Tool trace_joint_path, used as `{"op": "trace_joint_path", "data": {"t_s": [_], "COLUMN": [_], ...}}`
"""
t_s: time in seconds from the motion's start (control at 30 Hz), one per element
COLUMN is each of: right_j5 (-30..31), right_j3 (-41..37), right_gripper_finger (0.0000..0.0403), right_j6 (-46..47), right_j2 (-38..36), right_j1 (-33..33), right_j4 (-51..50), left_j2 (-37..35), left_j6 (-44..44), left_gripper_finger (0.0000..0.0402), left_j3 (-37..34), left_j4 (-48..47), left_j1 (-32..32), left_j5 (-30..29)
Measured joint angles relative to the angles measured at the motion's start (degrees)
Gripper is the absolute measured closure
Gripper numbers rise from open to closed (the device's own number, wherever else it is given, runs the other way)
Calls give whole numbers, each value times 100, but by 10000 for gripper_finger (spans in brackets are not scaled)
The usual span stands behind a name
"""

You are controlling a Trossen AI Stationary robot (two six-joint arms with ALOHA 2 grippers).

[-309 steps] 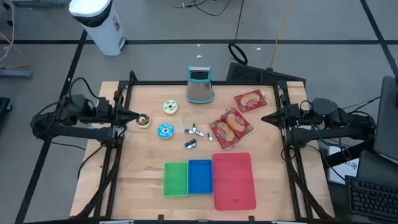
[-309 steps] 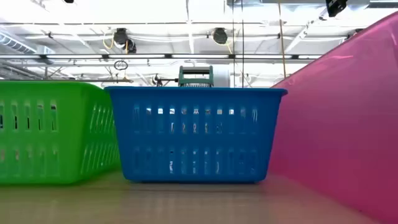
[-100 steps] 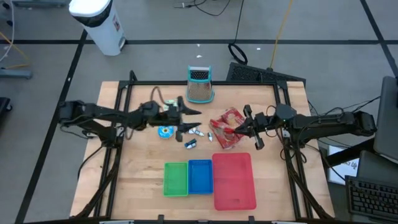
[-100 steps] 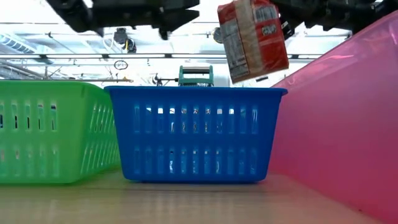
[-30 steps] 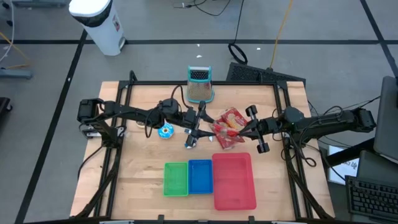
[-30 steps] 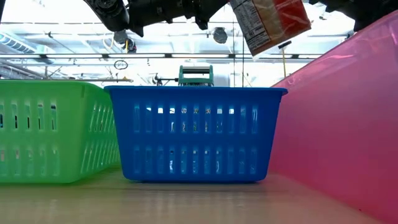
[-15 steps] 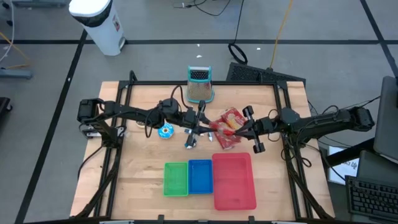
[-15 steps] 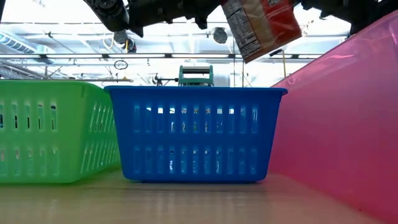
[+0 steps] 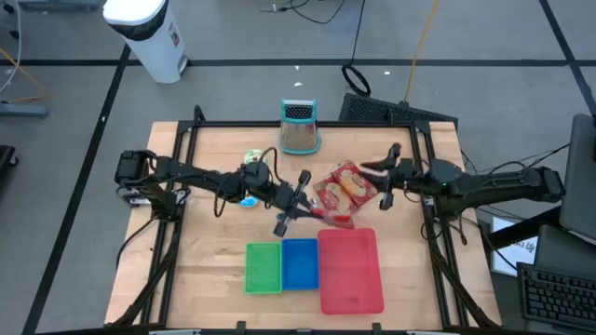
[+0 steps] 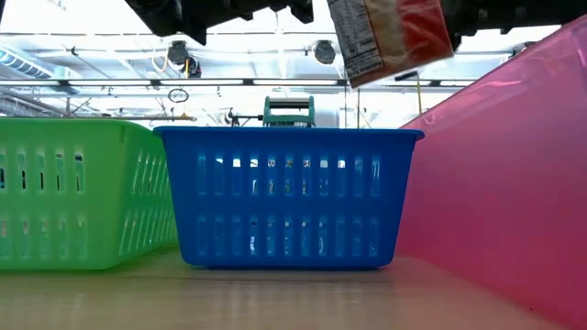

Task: Pick & Place Food Item
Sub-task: Put the top red popcorn bag into the red bin

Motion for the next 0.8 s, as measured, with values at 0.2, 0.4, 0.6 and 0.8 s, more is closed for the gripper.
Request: {"op": "trace_joint_path", "data": {"t_s": [0.2, 0.4, 0.6, 0.8], "right_j5": [258, 245, 205, -403], "right_j3": [0, 0, 0, -2], "right_gripper_finger": [263, 253, 259, 265], "right_j6": [5, 38, 47, 168], "right_j2": [-294, -161, -106, -104], "right_j1": [0, 0, 2, 6], "right_j4": [-309, -320, -305, -304], "left_j2": [1, 500, 1683, 2277], "left_j6": [136, 451, 630, 639], "left_gripper_finger": [398, 399, 399, 399], "left_j3": [0, 90, 1056, 1591], "left_j4": [-93, 31, -23, -558], "left_j1": [-603, -1347, -1669, -1659], "left_j5": [-934, -2001, -2563, -2740]}}
